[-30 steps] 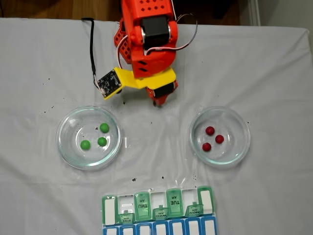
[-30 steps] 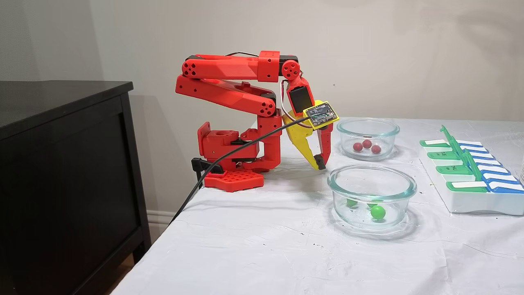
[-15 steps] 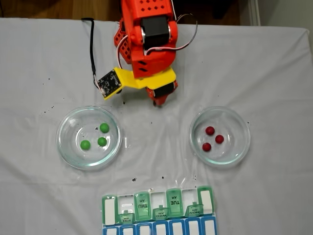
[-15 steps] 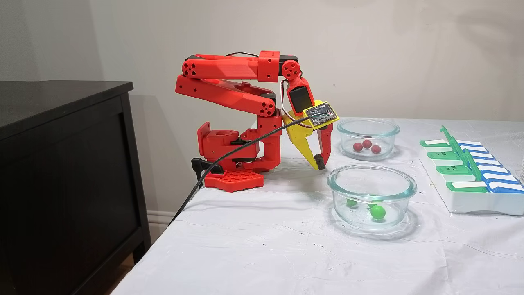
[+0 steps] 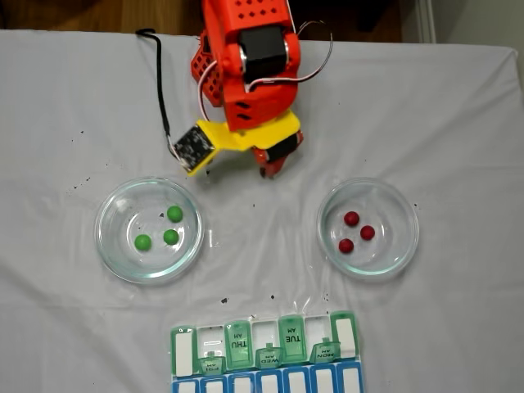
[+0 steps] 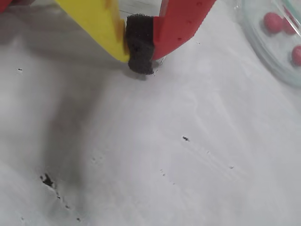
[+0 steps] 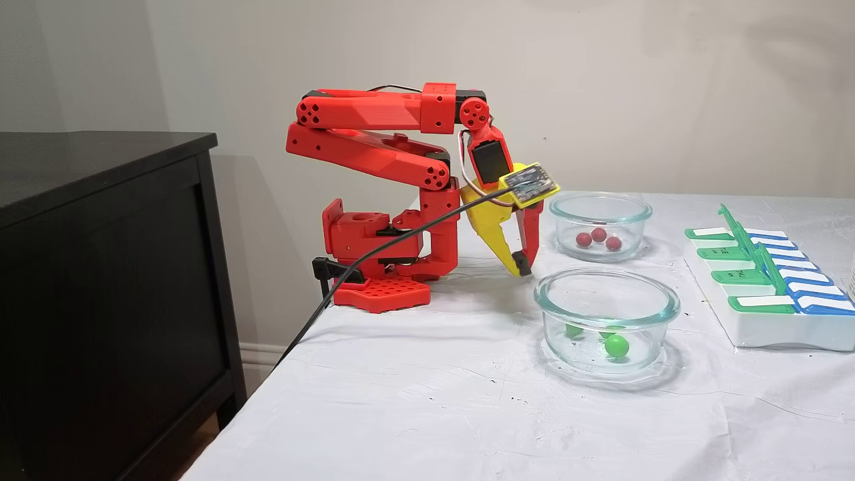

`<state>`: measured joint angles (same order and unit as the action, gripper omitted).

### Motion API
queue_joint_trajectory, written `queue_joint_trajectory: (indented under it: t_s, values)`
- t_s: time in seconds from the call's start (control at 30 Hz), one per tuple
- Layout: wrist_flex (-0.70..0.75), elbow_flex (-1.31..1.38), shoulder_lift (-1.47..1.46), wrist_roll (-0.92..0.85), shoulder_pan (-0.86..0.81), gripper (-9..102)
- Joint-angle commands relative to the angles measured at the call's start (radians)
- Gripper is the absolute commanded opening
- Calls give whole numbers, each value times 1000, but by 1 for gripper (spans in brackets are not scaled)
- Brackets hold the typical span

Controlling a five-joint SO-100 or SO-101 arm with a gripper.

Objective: Sort medicines into box.

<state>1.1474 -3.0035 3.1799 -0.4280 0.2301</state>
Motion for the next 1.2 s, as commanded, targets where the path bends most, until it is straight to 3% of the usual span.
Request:
queue_joint_trajectory:
  t_s: [0.0, 0.23, 0.4, 0.63, 0.9, 1.07, 1.17]
  values:
    - [-21, 64, 25, 17, 26, 0]
    - [40, 433, -25, 44, 156, 0]
    - [167, 776, -347, 72, 272, 0]
    - [218, 1035, -701, 51, 333, 0]
    - [91, 999, -675, 74, 448, 0]
    - [213, 1157, -787, 117, 532, 0]
    - [133, 1121, -793, 109, 514, 0]
